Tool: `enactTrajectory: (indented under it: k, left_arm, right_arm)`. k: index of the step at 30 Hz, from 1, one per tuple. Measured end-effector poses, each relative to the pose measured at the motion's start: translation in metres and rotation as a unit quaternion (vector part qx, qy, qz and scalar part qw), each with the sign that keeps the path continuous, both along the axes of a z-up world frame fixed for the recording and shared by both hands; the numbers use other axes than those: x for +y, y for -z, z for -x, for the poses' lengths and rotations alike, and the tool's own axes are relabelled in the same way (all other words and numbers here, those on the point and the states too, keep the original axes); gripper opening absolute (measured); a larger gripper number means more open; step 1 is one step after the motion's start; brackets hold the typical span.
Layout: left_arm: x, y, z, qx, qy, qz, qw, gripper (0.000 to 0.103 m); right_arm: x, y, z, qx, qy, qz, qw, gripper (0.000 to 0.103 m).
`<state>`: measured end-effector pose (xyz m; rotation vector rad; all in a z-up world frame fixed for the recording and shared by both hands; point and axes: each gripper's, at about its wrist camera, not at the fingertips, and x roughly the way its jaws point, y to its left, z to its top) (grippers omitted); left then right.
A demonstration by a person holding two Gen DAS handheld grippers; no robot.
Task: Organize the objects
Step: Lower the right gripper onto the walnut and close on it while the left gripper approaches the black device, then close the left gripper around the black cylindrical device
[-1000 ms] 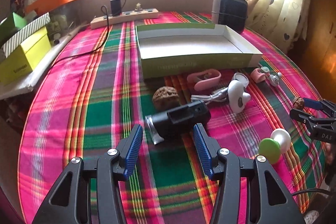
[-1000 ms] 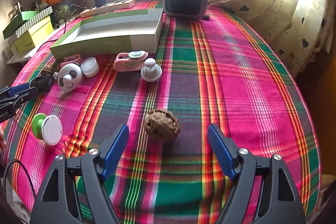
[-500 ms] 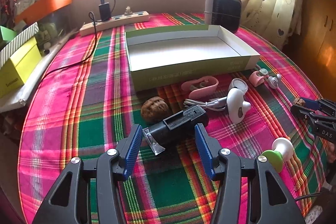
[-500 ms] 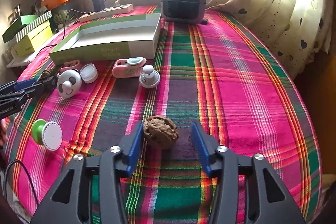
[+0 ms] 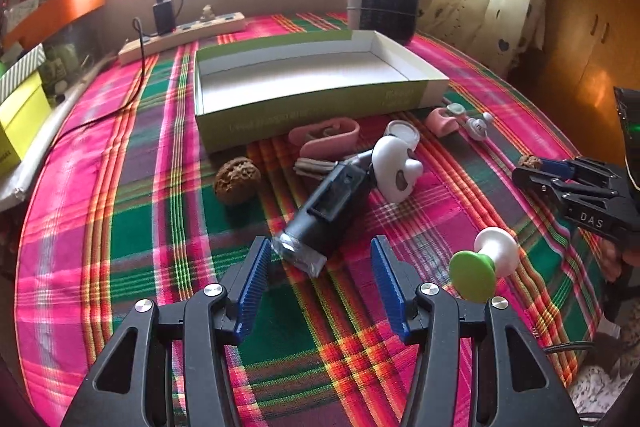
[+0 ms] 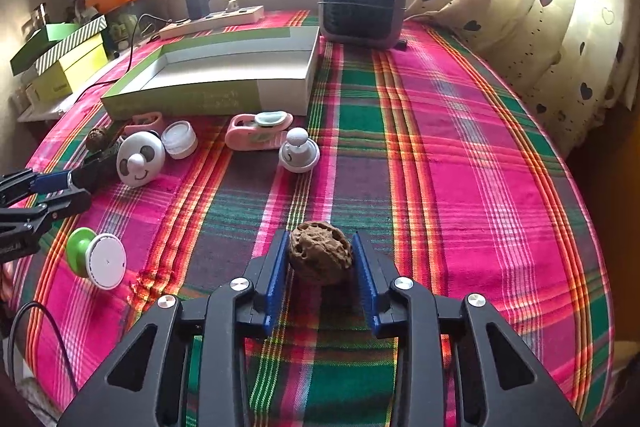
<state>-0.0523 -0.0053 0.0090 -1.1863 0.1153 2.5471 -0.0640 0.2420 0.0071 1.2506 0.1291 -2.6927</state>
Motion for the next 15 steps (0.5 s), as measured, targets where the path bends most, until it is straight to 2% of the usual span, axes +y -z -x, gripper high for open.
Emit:
enactTrajectory:
  k: [6,15]
  left_arm:
    - [0.002,-0.002,0.008,0.01,0.001,0.015,0.9998,0.05]
    - [0.015,0.004,0.022,-0.002,0.025,0.035,0.9991,0.05]
  right_arm:
    - [-0.001,0.0,0.001,0.0,-0.001,0.0,1.0,0.034]
    - [-0.001,0.001,-0.001,0.0,-0.002,0.0,1.0,0.034]
